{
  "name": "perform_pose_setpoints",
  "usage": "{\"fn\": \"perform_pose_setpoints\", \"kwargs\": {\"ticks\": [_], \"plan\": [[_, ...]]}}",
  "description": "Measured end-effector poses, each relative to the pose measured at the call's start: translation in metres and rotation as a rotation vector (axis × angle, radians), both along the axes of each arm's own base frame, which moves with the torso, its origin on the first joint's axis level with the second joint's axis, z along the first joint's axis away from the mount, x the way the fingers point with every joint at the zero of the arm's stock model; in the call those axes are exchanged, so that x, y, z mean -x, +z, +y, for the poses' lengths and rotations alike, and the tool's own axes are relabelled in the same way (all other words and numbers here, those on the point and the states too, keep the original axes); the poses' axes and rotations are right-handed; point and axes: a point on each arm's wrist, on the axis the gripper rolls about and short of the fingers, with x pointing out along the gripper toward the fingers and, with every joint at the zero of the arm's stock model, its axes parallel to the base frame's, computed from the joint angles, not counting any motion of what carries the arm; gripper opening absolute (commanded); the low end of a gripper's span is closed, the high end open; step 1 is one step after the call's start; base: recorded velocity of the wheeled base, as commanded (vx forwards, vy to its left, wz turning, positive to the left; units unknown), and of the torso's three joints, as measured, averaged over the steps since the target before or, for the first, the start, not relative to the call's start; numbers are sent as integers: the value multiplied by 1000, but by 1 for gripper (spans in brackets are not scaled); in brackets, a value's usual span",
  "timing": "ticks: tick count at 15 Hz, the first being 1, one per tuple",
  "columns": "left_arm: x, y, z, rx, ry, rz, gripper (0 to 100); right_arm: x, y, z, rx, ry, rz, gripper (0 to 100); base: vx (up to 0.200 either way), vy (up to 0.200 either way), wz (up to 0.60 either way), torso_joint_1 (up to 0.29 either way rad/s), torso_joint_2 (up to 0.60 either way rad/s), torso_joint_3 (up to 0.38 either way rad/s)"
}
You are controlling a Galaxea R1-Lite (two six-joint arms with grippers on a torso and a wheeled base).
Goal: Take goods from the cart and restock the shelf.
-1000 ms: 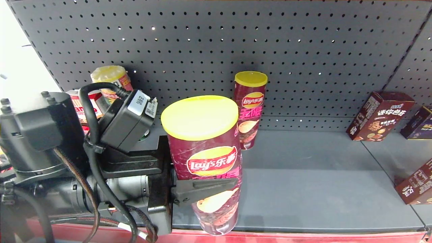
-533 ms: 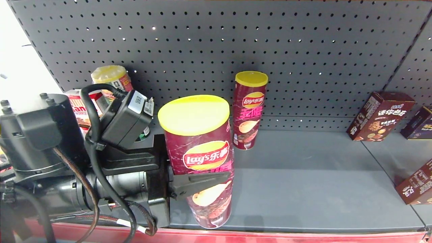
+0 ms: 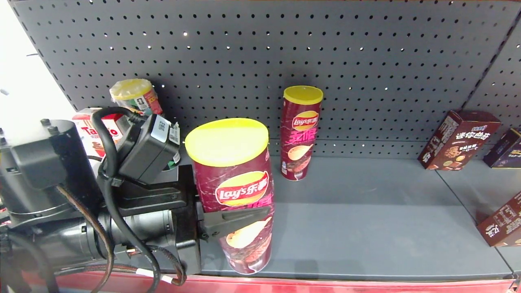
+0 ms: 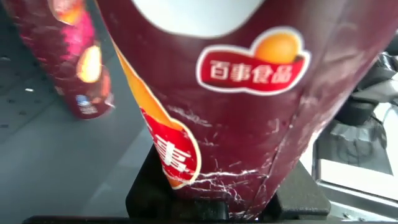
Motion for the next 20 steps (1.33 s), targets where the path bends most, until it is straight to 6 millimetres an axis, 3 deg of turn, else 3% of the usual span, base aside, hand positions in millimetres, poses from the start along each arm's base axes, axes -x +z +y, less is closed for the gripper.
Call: {"fn": "perform_pose_setpoints", "kwargs": {"ticks": [4,6,10,17,20], "plan": [[-5,0,2,0,12,-1,0,-1,69,2,76,98,-41,100,0,0,0,0,0,0],[-8,-2,1,-2,1,8,0,-19,104,3,117,179,-42,100,0,0,0,0,0,0],[-14,-2,-4,-5,1,8,0,-62,151,10,134,345,-11,100,0,0,0,0,0,0],[-21,1,-4,2,16,5,0,-150,171,50,158,519,179,100,0,0,0,0,0,0],[-26,3,1,5,41,3,0,-200,185,71,151,564,125,100,0,0,0,0,0,0]]}}
